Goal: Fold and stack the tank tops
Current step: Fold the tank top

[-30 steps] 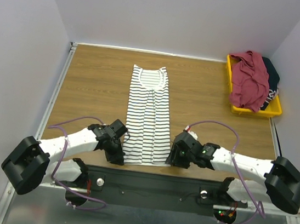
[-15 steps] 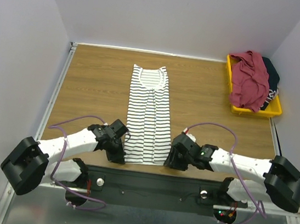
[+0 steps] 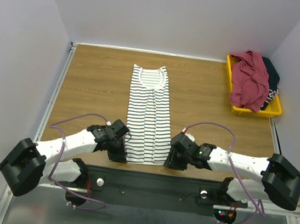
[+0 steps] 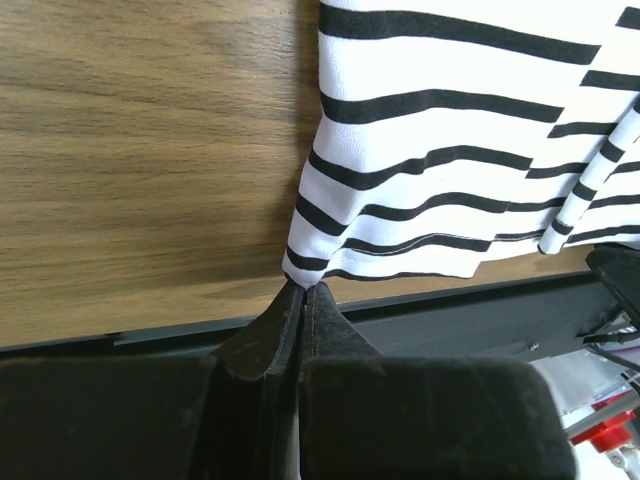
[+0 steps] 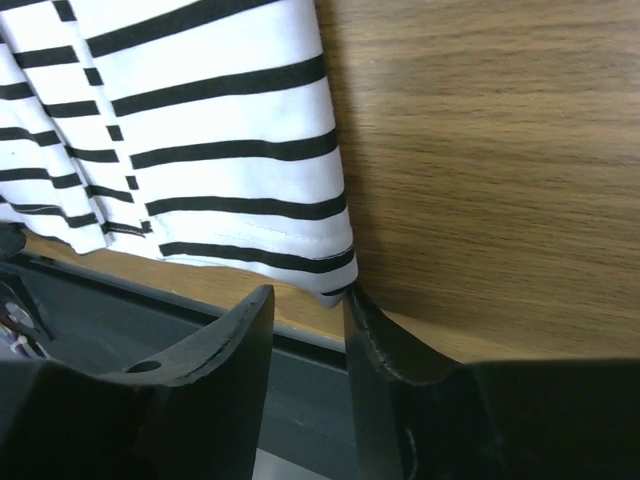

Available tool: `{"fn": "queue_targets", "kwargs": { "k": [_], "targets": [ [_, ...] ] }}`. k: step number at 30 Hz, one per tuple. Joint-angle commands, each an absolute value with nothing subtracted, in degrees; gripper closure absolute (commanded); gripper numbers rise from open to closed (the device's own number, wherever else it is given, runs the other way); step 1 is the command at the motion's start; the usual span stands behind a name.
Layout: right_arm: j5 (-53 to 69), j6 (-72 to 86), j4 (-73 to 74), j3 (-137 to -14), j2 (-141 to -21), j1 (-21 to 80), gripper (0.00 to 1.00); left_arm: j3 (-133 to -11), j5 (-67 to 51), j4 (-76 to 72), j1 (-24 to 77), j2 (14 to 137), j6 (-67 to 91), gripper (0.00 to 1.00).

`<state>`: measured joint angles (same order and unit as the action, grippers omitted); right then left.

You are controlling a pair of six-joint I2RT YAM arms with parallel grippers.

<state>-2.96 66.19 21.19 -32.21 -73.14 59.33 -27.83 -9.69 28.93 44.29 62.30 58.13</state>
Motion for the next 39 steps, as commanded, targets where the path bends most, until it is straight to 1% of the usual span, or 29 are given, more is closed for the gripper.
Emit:
{"fn": "queue_targets", "kwargs": {
  "k": [1, 2, 3, 5, 7, 10, 13, 18, 21, 26, 31, 39],
  "targets": [
    [-4.6, 65.3, 24.2, -31.7, -73.7, 60.1, 0.57, -30.1, -9.2, 30.1, 44.7, 62.2, 56.9, 0.92],
    [-4.6, 65.2, 24.3, -31.6, -73.0, 60.1, 0.52, -30.2, -9.2, 30.8, 44.7, 61.4, 57.1, 0.85],
    [-4.4, 65.2, 24.6, -31.3, -72.5, 60.1, 0.50, -30.4, -9.2, 31.5, 44.7, 61.0, 57.3, 0.78],
    [-4.3, 65.1, 25.6, -31.0, -71.3, 60.1, 0.50, -30.9, -9.4, 33.4, 44.7, 59.9, 57.5, 0.66],
    [-4.5, 65.2, 26.4, -30.6, -70.4, 60.1, 0.50, -32.0, -9.0, 35.0, 44.6, 59.4, 57.5, 0.63],
    [-4.5, 65.7, 27.6, -29.4, -68.4, 60.1, 0.49, -33.2, -8.5, 37.1, 44.7, 58.8, 57.2, 0.52],
    [-5.1, 66.7, 28.6, -28.6, -66.2, 60.1, 0.49, -32.5, -8.4, 36.9, 44.6, 57.7, 57.9, 0.45],
    [-6.8, 68.2, 29.2, -27.9, -64.2, 60.1, 0.49, -30.4, -8.3, 35.2, 43.8, 57.4, 58.6, 0.45],
    [-8.4, 68.3, 29.6, -28.8, -64.0, 60.1, 0.46, -29.6, -8.3, 33.8, 43.2, 56.9, 59.0, 0.51],
    [-10.9, 67.9, 30.0, -31.5, -64.8, 59.7, 0.44, -28.0, -8.5, 32.0, 41.9, 57.0, 58.7, 0.64],
    [-12.3, 67.7, 30.0, -33.2, -64.1, 58.3, 0.43, -26.6, -8.8, 30.9, 40.0, 57.0, 57.6, 0.73],
    [-12.9, 67.3, 29.9, -34.5, -65.5, 57.7, 0.43, -26.3, -8.7, 30.3, 39.3, 57.6, 56.9, 0.73]
  ]
}}
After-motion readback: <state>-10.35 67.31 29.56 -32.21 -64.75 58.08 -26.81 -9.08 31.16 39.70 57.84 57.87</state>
